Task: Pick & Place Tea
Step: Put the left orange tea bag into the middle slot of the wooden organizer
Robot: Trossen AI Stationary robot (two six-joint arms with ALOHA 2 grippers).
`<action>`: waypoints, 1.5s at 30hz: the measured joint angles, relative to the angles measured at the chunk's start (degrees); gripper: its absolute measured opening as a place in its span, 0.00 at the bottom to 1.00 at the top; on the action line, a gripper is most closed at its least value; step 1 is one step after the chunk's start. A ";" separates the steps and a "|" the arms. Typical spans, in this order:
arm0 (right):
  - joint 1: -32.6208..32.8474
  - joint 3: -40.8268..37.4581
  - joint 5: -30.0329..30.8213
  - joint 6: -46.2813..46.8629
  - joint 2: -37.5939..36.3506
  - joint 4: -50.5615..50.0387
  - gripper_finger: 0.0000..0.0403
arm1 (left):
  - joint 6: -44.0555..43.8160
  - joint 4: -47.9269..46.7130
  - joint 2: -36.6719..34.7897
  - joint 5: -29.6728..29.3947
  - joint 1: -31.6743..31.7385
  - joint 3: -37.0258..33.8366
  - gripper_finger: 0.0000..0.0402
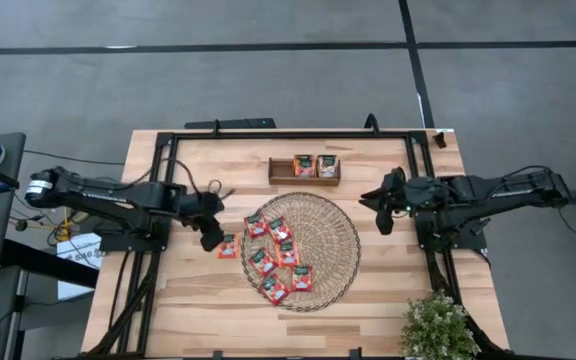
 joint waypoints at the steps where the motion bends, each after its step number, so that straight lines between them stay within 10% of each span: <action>1: 0.47 -0.80 0.39 -0.07 -0.43 1.62 0.17 | 0.02 -0.02 1.49 0.09 -0.56 0.00 0.38; 17: 2.44 -15.55 1.21 -0.56 -5.64 25.43 0.17 | 5.78 0.03 18.43 -1.76 -1.43 4.16 0.38; 45: 2.44 -17.25 1.00 -0.04 -6.59 28.87 0.17 | 9.25 1.35 20.31 -15.17 -1.43 6.64 0.49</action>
